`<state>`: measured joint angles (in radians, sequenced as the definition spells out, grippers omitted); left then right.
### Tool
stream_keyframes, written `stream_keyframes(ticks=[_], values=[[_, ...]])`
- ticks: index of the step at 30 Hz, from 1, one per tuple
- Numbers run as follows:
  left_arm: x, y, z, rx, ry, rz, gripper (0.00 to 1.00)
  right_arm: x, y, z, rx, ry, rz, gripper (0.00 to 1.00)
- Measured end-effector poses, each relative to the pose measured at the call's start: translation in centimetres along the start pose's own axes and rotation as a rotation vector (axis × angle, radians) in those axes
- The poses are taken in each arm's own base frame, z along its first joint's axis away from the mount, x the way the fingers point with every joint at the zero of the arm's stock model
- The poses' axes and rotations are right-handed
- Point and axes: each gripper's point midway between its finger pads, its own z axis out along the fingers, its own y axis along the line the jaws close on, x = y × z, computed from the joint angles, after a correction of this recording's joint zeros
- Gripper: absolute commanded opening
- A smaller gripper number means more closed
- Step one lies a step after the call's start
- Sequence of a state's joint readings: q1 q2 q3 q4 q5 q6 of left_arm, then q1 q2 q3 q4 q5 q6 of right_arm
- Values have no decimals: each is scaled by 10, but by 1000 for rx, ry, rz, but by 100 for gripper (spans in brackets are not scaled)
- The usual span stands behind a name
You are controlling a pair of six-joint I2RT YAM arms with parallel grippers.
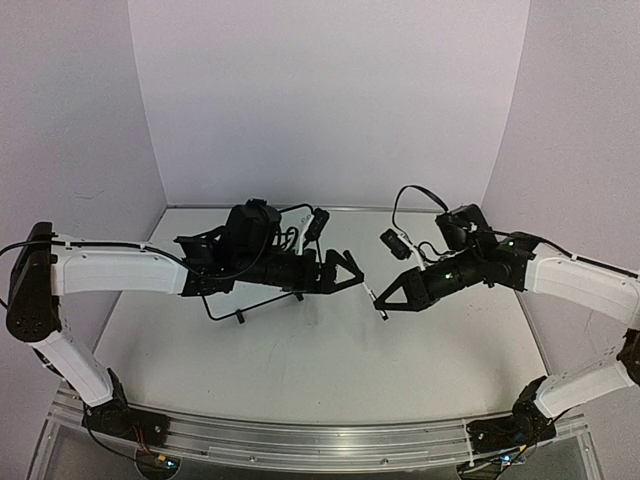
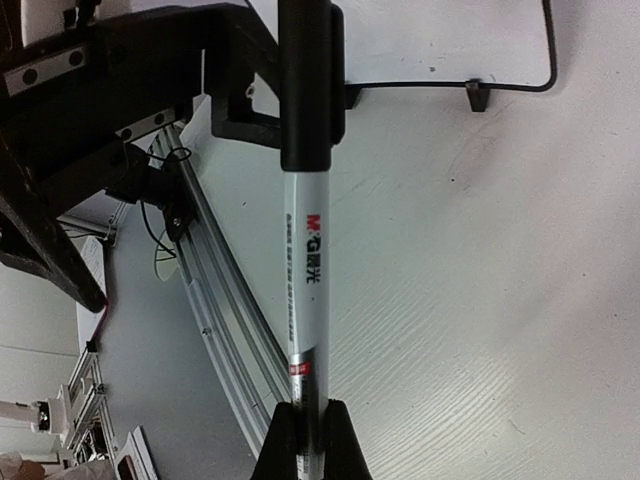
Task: Write a sentence on the whiteboard
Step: Pass from the right arm to the left
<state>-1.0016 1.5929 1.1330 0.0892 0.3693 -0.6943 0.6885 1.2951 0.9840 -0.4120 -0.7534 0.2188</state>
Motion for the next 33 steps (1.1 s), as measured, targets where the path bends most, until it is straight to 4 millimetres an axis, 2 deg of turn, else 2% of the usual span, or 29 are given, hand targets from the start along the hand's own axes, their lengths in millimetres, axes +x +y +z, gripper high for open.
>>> stream_keyframes(ticks=[3,5,12,20,30,33], values=[[-4,1,0,-12,-16,-24,99,-1,12,11,-28,29,-30,0],[-8,5,-1,-29,-32,-48,95,0,17,15,-41,42,-43,0],[-21,23,-6,-76,-84,-156,58,-1,23,17,-56,48,-72,0],[-25,29,-10,-68,-112,-207,27,2,22,17,-49,60,-68,0],[-27,23,-10,-22,-108,-241,12,2,15,18,-11,57,-83,0],[-27,21,-10,-10,-103,-252,3,1,12,18,10,53,-94,0]])
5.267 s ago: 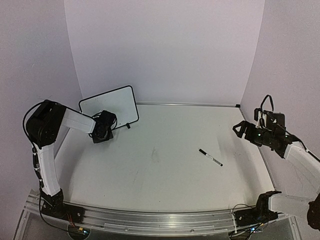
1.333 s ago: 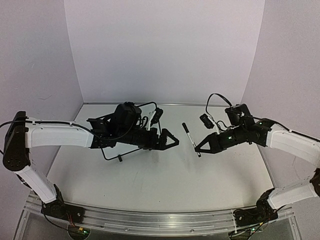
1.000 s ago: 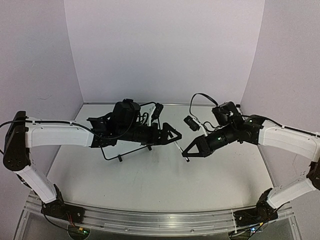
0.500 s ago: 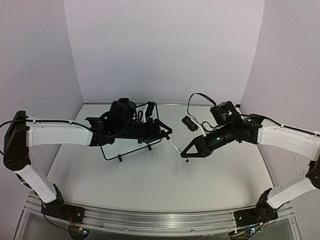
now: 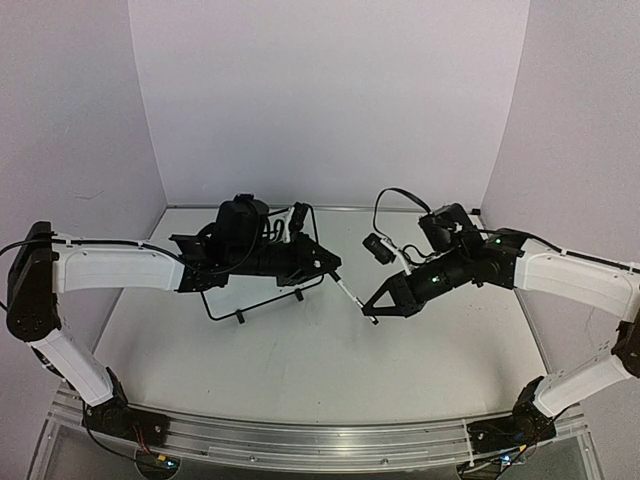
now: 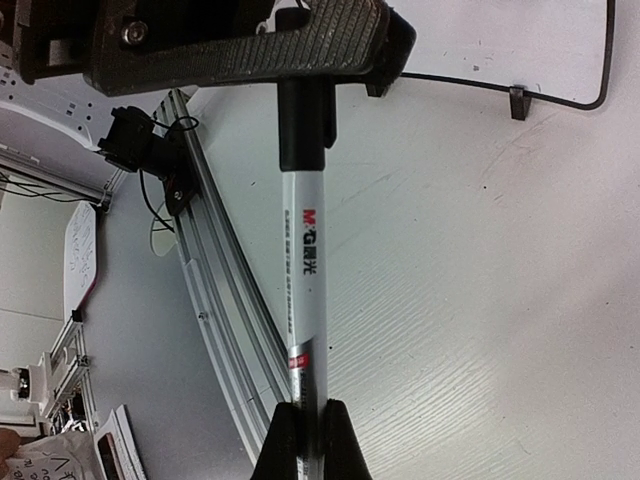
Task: Write a sentence on the whiteboard
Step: Pass from the right arm to the left, then open the pen cap from the whiteboard marker.
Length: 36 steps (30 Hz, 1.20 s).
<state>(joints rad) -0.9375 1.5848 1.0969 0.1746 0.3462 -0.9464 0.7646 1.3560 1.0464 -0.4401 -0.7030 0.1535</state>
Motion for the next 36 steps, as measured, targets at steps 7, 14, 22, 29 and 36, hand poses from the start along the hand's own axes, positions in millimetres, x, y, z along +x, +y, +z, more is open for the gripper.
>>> stream_keyframes(ticks=[7,14,22,29,36], values=[[-2,-2,0,11,-1,-5,0,-3,-4,0,37,-7,-20,27],[-7,23,-16,-44,-73,-41,0,-22,-17,-15,168,-112,16,86],[-48,4,-60,32,-323,-17,0,-59,-9,-44,107,-485,123,89],[-70,-31,-82,168,-434,1,0,-76,-14,-24,-37,-608,241,84],[-73,-39,-87,219,-455,-3,0,-102,9,-24,-228,-683,227,69]])
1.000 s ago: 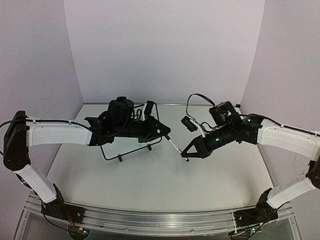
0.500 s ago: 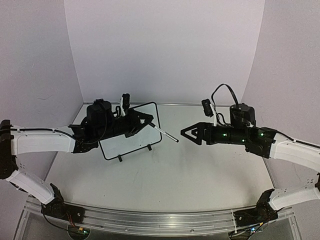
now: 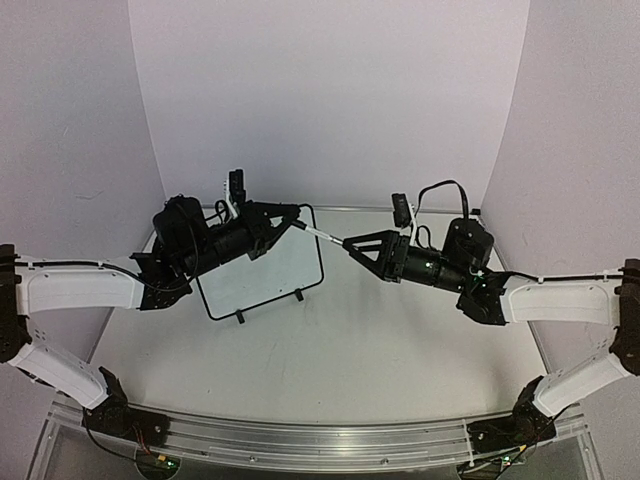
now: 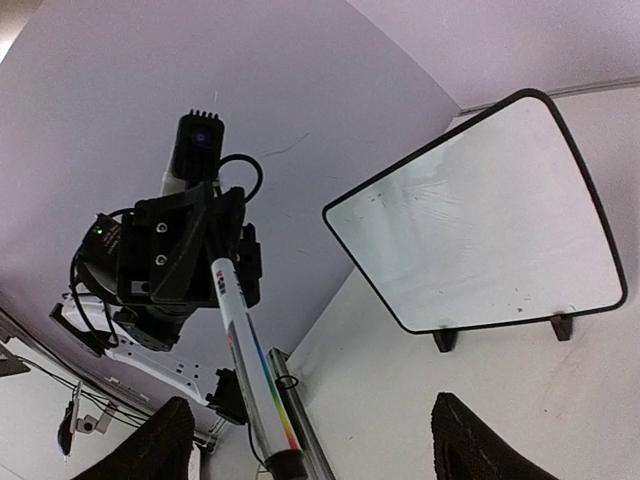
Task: Write a sentence on the whiteboard
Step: Open the pen cap from the whiteboard marker.
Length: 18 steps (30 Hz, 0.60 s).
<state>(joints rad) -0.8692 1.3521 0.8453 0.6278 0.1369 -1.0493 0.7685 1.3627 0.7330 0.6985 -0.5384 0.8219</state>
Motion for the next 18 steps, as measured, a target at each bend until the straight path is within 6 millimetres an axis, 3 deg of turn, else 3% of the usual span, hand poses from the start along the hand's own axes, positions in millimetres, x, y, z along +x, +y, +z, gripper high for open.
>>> stream_keyframes(ticks=[5,14,18], values=[[0,-2,-1,17,-3,-8,0,2,8,9,-79,13,24,55],[3,-3,0,27,9,-22,0,-7,33,12,-168,6,-1,45],[4,-1,1,24,14,-24,0,-7,36,14,-180,13,-1,42]])
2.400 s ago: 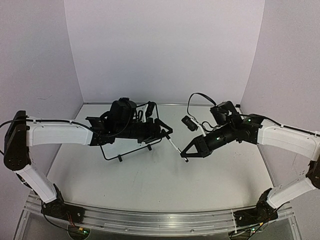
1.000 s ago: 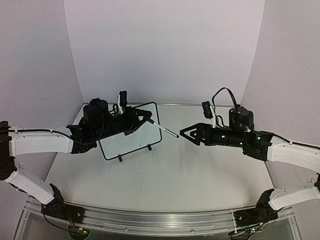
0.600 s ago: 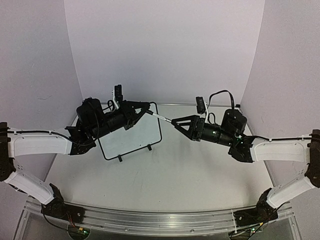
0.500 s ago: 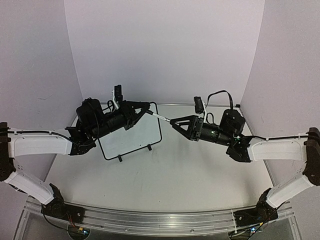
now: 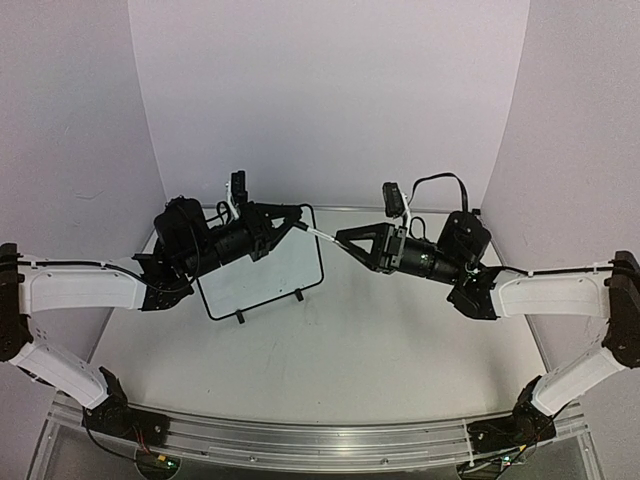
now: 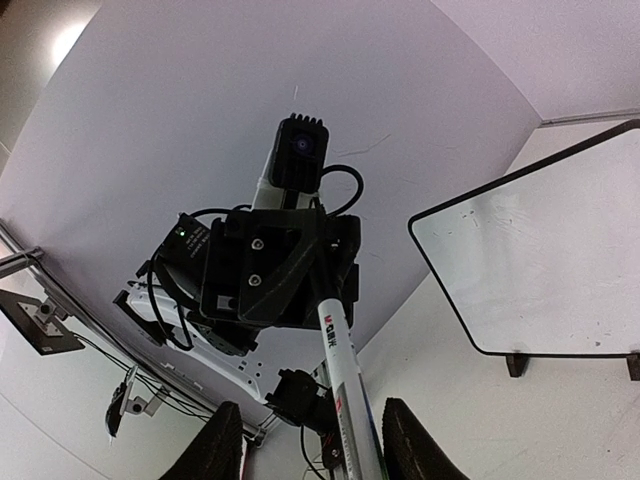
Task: Write a sentence on the whiteboard
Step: Open the pen cap from the whiteboard marker.
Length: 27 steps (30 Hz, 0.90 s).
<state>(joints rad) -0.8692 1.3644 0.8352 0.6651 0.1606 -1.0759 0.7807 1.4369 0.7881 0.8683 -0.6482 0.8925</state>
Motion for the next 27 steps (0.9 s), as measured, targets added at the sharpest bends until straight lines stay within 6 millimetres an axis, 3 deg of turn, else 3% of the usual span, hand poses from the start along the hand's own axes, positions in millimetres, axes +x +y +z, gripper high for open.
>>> stream_keyframes(ticks=[10,18,22,27], values=[[5,7,3,-12,18,-4,0,9,-10,6,11,28,17,31],[6,4,3,0,24,-9,0,9,-11,7,12,29,21,14],[5,3,3,6,21,-15,0,8,-12,7,18,24,20,0],[3,3,2,7,19,-29,0,5,-11,8,15,13,10,0]])
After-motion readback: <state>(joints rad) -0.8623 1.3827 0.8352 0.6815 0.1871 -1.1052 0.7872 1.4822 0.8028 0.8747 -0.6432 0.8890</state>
